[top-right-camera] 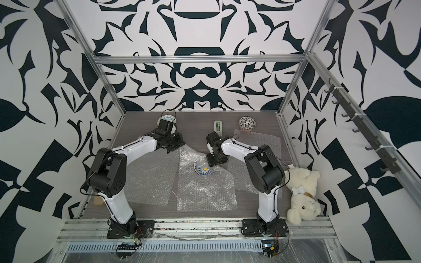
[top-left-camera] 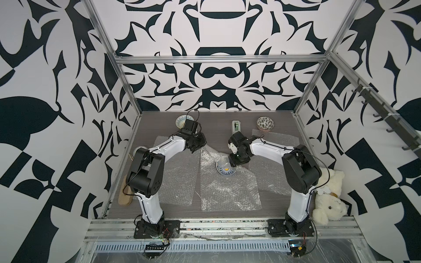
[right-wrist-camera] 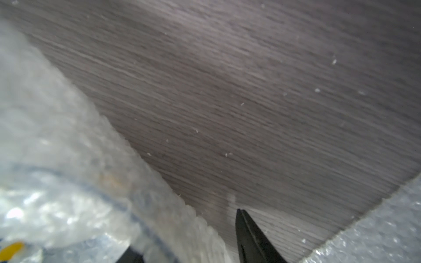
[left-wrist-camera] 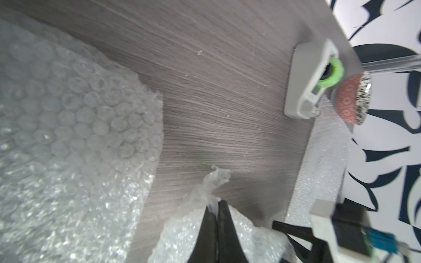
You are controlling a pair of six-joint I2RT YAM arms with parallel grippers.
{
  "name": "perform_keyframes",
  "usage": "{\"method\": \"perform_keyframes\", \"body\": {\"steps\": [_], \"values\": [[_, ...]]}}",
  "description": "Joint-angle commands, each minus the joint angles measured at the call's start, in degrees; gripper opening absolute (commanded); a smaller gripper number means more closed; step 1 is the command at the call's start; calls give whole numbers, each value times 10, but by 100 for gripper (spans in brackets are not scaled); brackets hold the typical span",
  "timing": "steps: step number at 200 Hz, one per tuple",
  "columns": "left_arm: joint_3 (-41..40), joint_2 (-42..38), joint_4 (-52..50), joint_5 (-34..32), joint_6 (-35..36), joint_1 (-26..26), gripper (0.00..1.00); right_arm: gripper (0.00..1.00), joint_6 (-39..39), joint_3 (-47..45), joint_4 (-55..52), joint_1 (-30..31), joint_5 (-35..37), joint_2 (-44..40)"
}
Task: Wrap bowls in bubble wrap
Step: Wrap the bowl in bubble wrap.
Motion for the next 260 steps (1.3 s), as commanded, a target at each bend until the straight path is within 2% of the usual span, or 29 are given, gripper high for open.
{"method": "perform_keyframes", "body": {"steps": [1,21,74,145,186,223,260], "values": [[-8,-32,10,34,7,3,0,55,4,-2,2,3,5,-15],[-26,-58,15,58,3,-1,0,54,7,-5,5,2,4,-18],[-111,-107,105,182,-37,-27,0,45,19,0,13,2,-13,-5],[-178,-121,229,258,-74,-104,0,42,40,-4,35,3,-33,-4],[-182,-99,207,263,-43,-144,0,41,53,-9,48,2,-60,-6],[-214,-89,207,221,-28,-151,0,39,70,-19,59,2,-72,-13],[-185,-53,148,189,18,-166,0,38,86,-26,72,2,-97,-17]]}}
